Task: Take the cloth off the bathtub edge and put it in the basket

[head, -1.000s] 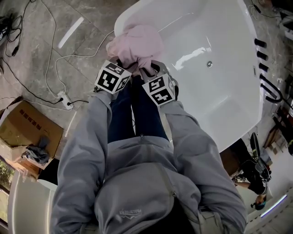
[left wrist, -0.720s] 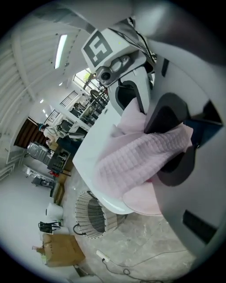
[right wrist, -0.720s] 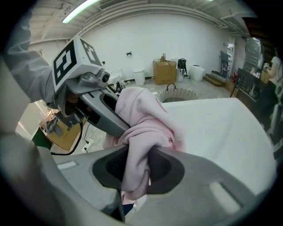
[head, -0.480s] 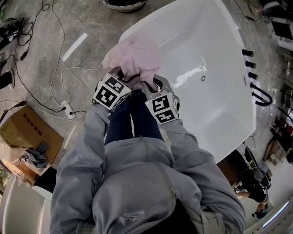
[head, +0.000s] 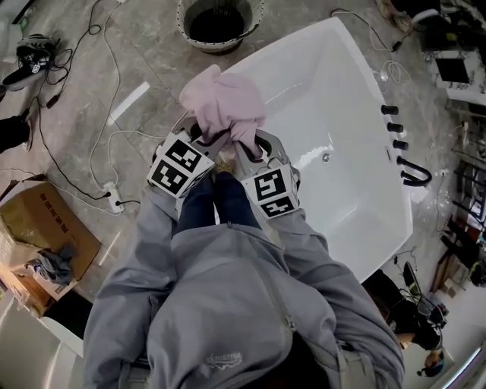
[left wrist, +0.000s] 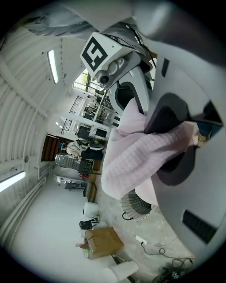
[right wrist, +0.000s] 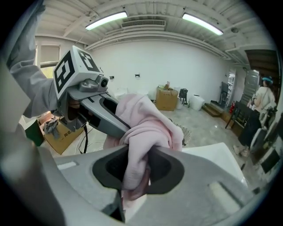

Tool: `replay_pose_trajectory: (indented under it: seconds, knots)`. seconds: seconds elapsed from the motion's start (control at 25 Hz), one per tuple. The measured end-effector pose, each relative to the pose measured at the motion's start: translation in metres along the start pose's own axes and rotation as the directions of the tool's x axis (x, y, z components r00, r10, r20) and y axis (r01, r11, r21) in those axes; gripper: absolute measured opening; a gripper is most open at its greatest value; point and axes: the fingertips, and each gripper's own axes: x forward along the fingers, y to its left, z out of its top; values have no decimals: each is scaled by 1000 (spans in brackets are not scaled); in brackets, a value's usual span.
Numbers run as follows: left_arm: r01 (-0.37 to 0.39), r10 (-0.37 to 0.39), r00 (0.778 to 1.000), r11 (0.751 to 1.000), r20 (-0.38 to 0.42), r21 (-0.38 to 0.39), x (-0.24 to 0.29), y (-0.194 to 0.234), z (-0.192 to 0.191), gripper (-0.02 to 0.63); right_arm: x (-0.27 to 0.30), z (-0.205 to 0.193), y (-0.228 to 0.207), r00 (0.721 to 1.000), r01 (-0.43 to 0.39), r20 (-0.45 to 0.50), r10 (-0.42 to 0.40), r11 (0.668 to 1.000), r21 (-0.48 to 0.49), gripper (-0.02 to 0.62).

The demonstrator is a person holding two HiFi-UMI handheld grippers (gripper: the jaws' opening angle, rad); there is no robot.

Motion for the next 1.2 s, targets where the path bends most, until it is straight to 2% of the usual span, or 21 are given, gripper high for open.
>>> replay_pose_trajectory:
  seconds: [0.32,0.64,0.88,1.2]
  knots:
    - [-99,94,990,994,104,43,-64,-2,59,86,-39,73,4,996,3,93,5,996,-90,83]
    - [-211,195,964,975,182,74,-114,-3,98,86,-66,129,10,983,-3,178,38,981,-192,83]
    - [-304,280,930,950,238,71,-144,2,122,86,-75,163,13,969,-15,235,79,965,-263,83]
    - [-426,402,869,904,287,25,-177,15,133,86,-73,196,24,948,-47,278,152,935,-351,83]
